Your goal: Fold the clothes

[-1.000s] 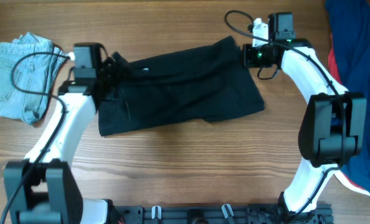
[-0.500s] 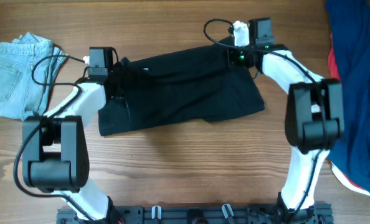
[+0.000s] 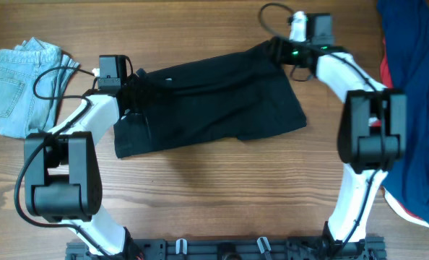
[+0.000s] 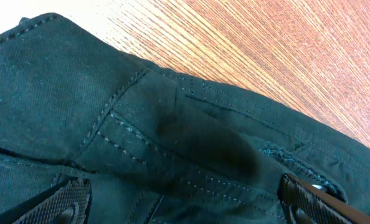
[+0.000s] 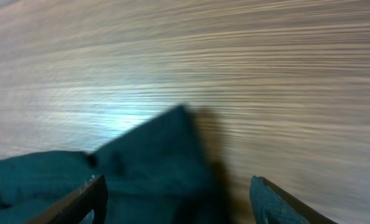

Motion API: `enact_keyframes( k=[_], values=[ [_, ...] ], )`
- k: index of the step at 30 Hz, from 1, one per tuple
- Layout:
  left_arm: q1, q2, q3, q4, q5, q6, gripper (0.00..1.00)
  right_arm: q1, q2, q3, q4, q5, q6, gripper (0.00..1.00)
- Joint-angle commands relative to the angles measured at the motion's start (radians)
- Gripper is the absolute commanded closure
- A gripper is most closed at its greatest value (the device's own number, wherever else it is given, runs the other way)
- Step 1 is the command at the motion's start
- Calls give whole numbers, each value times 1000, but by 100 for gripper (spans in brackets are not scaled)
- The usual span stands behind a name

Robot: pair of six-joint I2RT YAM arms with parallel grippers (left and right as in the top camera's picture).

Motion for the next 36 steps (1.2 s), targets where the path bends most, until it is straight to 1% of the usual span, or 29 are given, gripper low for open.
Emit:
enact_keyframes(
  k=[1,2,4,6,7,9,11,13,15,17,22,23,24,26,27,29,30,31,33,36],
  values=[
    [14,20,-13,-23,-21,5,2,-52,-121,34,-125,-8,-1,31],
    [14,20,-13,-23,-21,5,2,-55,-125,34,-179,-50,-52,34],
    [14,20,-13,-23,-21,5,2,-50,-122,33,-318,-195,-217,58],
    [14,20,-13,-23,-21,5,2,-25,-122,33,-457,-264,-377,80],
    [14,20,-13,-21,-21,5,2,-9,-122,33,-496,-262,-431,85],
    [14,20,-13,-19,-21,5,2,27,-120,27,-513,-212,-480,86],
    [14,20,-13,-19,-21,5,2,56,-118,13,-492,-150,-479,87],
    [14,20,-13,-19,-21,5,1,72,-110,-3,-447,-142,-479,88],
    [14,20,-13,-19,-21,5,1,80,-89,-8,-398,-126,-446,89],
    [14,20,-13,-20,-21,5,1,81,-51,-9,-332,-101,-366,93],
    [14,20,-13,-20,-21,5,1,81,49,-9,-208,-101,-262,93],
    [14,20,-13,-20,-21,5,1,81,75,-9,-182,-101,-218,92],
    [14,20,-13,-20,-21,5,1,81,93,-9,-159,-100,-191,89],
    [14,20,-13,-20,-21,5,1,80,107,-9,-115,-79,-130,77],
    [14,20,-13,-20,-21,5,1,79,107,-9,-87,-66,-90,69],
    [14,20,-13,-24,-21,5,1,70,106,0,-8,-64,6,58],
    [14,20,-13,-27,-21,5,0,64,106,10,18,-64,58,50],
    [14,20,-13,-30,-21,5,1,58,106,16,40,-65,101,47],
    [14,20,-13,-39,-21,5,0,50,106,19,58,-79,133,47],
    [16,19,-13,-36,-21,6,0,31,102,24,5,-79,85,45]
  ],
)
